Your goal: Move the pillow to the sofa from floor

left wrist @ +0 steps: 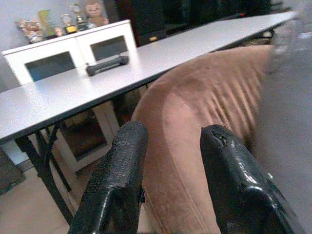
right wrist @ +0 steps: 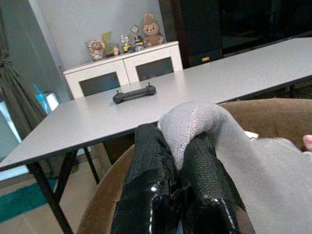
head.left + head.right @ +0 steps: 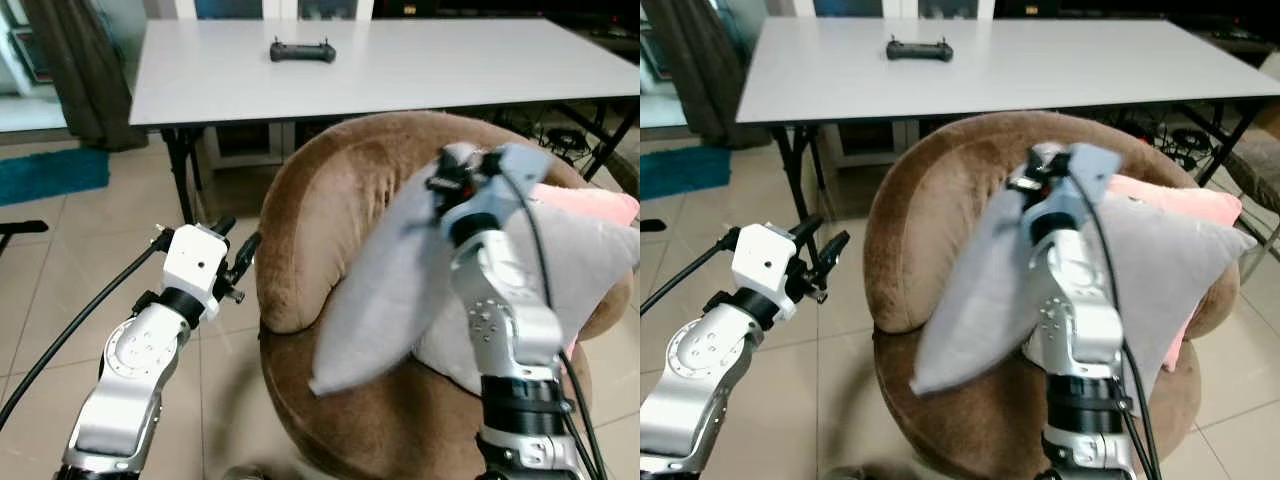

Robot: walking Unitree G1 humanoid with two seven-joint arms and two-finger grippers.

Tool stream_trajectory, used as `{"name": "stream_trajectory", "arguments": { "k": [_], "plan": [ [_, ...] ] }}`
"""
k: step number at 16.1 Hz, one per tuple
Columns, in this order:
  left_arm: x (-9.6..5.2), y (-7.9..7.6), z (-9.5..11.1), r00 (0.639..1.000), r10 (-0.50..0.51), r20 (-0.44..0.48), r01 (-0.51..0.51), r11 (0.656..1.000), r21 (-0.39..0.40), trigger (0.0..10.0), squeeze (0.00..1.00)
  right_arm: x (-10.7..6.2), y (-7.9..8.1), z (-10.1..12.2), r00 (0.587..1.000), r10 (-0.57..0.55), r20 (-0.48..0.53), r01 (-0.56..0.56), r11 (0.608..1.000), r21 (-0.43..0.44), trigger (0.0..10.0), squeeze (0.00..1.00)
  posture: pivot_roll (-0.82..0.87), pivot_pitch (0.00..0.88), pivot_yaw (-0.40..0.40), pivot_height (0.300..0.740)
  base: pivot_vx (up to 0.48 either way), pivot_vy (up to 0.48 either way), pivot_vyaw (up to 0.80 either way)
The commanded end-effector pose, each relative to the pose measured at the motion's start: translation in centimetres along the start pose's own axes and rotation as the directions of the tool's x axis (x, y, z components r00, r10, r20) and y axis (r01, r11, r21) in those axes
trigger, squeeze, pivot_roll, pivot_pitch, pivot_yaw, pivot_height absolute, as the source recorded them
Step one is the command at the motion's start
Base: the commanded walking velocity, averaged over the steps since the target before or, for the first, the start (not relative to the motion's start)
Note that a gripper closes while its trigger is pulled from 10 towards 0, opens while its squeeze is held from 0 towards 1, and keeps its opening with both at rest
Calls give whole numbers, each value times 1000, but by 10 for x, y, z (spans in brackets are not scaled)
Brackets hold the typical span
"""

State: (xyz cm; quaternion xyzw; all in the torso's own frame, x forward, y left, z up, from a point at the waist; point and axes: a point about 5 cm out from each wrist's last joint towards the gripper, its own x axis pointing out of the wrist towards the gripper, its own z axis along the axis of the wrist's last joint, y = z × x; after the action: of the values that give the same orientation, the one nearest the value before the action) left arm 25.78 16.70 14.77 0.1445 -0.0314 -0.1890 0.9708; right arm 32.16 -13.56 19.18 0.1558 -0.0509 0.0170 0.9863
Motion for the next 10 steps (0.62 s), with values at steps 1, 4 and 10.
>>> {"name": "stream_trajectory", "arguments": {
  "k": [1, 4, 10],
  "plan": [
    [-2, -1, 1, 1000, -26, 0, 26, 1000, -8, 10000, 0, 5, 5, 19, 995, 30, 94, -28, 999, -22, 10000, 0, 105, 0, -40, 740, 0, 0, 0],
    [-9, 2, -3, 995, -93, -40, 94, 996, 6, 10000, 0, 33, 1, 10, 996, -58, 65, 60, 998, -32, 10000, 0, 118, 0, -45, 740, 0, 0, 0],
    [-15, 2, -6, 991, -118, -61, 119, 993, 5, 10000, 0, 61, -10, 6, 994, -99, 54, 105, 987, -122, 10000, 0, 123, 0, -63, 740, 0, 0, 0]
  ]
}}
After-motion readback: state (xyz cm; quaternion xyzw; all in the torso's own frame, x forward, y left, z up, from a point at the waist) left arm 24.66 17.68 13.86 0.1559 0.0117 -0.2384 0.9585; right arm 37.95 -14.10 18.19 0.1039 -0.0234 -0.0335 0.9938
